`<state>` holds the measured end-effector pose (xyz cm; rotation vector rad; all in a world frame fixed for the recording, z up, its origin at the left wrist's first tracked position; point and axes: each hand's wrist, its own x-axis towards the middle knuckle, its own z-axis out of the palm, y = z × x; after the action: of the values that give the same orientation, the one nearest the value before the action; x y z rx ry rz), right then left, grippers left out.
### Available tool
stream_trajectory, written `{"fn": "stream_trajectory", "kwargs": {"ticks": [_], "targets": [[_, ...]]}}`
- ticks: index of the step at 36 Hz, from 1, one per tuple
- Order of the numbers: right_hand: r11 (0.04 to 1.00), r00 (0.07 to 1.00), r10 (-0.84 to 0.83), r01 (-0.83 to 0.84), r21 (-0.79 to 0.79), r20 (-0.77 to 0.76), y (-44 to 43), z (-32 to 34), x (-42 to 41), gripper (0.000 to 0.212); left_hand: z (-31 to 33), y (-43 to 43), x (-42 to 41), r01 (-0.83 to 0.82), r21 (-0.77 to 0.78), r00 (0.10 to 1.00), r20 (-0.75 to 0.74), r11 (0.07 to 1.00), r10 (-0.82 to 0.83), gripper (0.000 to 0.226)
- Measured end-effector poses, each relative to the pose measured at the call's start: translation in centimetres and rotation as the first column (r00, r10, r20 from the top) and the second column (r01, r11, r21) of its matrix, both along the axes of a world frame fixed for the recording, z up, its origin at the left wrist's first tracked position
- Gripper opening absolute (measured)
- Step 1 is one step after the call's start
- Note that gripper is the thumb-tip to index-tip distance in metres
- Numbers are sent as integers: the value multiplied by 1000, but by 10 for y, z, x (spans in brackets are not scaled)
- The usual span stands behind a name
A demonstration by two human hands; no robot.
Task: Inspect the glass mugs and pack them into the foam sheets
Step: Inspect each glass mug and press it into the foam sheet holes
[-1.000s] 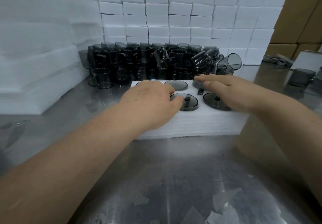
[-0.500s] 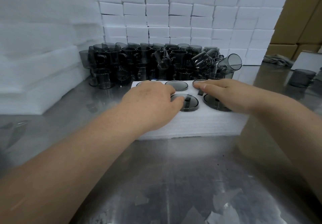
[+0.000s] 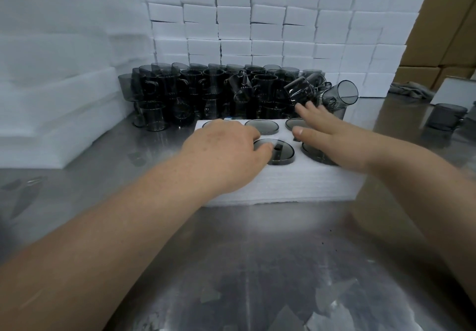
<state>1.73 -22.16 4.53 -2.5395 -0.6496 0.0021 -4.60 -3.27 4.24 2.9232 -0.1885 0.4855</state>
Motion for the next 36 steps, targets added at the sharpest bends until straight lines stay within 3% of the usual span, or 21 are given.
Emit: {"fn": "stream_trajectory", "kwargs": {"ticks": [3, 9, 16, 19, 24, 28, 31, 34, 36], "targets": [[1000, 998, 0, -2, -23, -71, 1, 1, -2, 69, 0, 0, 0, 2, 4, 1000, -15, 1000, -2, 45], [996, 999, -5, 0, -89, -54, 4, 6, -4, 63, 2, -1, -3, 19, 29, 999, -30, 999, -18, 55], [999, 999, -28, 27, -17, -23, 2, 3, -4, 60, 18, 13, -10, 80, 85, 943, -328, 993, -48, 95], [995, 995, -92, 93, -41, 37, 0, 4, -7, 62, 22, 19, -10, 74, 150, 896, -444, 986, 0, 113], [968, 938, -251, 249, 38, 238, -1, 9, -19, 61, 23, 26, -9, 4, 136, 860, -506, 991, 66, 116], [980, 926, -198, 174, 101, 321, 5, 11, -33, 62, 22, 26, -8, -27, 123, 865, -495, 992, 85, 117], [996, 961, 16, 8, -84, 274, 16, 9, -44, 78, 22, 26, -7, -47, 109, 863, -495, 993, 96, 120], [937, 956, 159, -68, -342, 246, 23, 4, -47, 93, 23, 26, -6, -34, 123, 880, -466, 992, 88, 123], [923, 946, 186, -75, -378, 267, 23, 4, -48, 98, 22, 26, -6, -25, 126, 899, -431, 992, 77, 122]]}}
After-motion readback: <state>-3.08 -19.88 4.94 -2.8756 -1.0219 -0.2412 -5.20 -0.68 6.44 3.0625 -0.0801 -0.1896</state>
